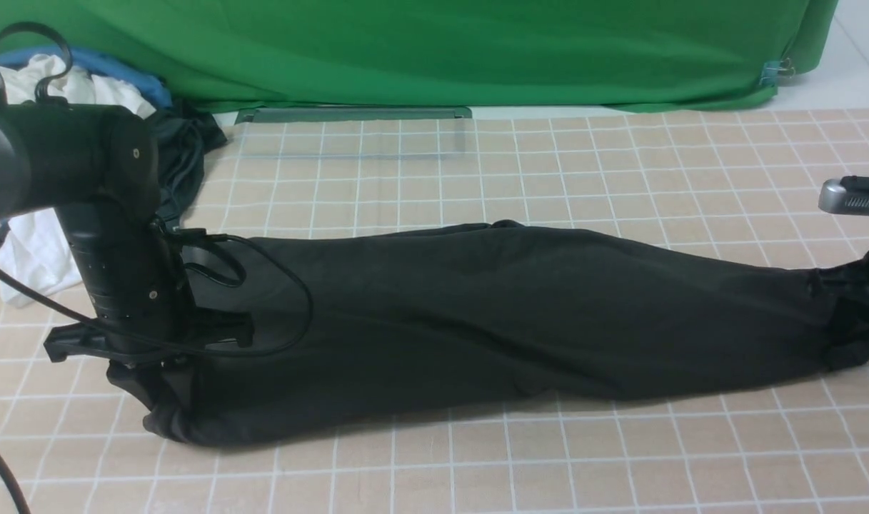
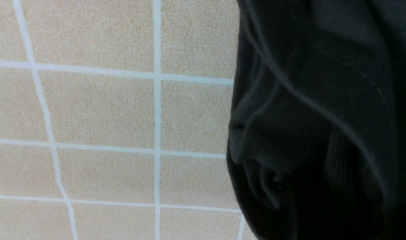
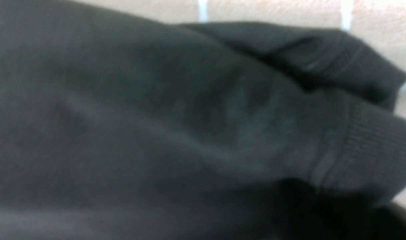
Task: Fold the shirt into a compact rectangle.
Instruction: 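Pull the folded dark garment lengthwise by its ends to straighten it flat on the table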
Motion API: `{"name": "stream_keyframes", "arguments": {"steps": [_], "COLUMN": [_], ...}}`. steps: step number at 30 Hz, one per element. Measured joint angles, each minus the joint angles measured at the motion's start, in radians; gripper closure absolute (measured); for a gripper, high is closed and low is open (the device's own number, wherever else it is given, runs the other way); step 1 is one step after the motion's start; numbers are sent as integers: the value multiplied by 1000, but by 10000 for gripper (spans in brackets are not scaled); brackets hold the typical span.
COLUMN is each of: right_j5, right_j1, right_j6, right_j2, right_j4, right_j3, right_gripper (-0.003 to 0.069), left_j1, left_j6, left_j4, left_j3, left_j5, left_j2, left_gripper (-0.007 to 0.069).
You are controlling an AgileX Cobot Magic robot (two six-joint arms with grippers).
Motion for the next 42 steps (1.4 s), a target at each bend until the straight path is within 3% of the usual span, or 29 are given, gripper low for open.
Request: {"name": "stream_keyframes", "arguments": {"steps": [3, 10, 15, 20, 32, 42], "right_j5": [33, 180, 98, 35, 12, 0], "right_j1": [-12, -120, -216, -277, -285, -280], "right_j6": [-3, 27, 118, 165, 294, 301], "right_j2": [-17, -188, -401, -533, -531, -521], "right_j4": [-18, -72, -179, -250, -440, -434], "right_j3": [0, 92, 318, 398, 403, 398], "right_gripper": [589, 589, 589, 589, 589, 589], "left_j1": [0, -1, -32, -89, -310, -330], "left_j6": [25, 56, 53, 62, 86, 58], "left_j4": [-24, -141, -198, -290, -373, -368], "left_j3": [0, 36, 165, 250, 267, 267], "left_j5": [2, 32, -11, -88, -217, -230], "left_j2": [0, -15, -68, -93, -104, -107], "left_gripper": [538, 538, 538, 538, 538, 538]}}
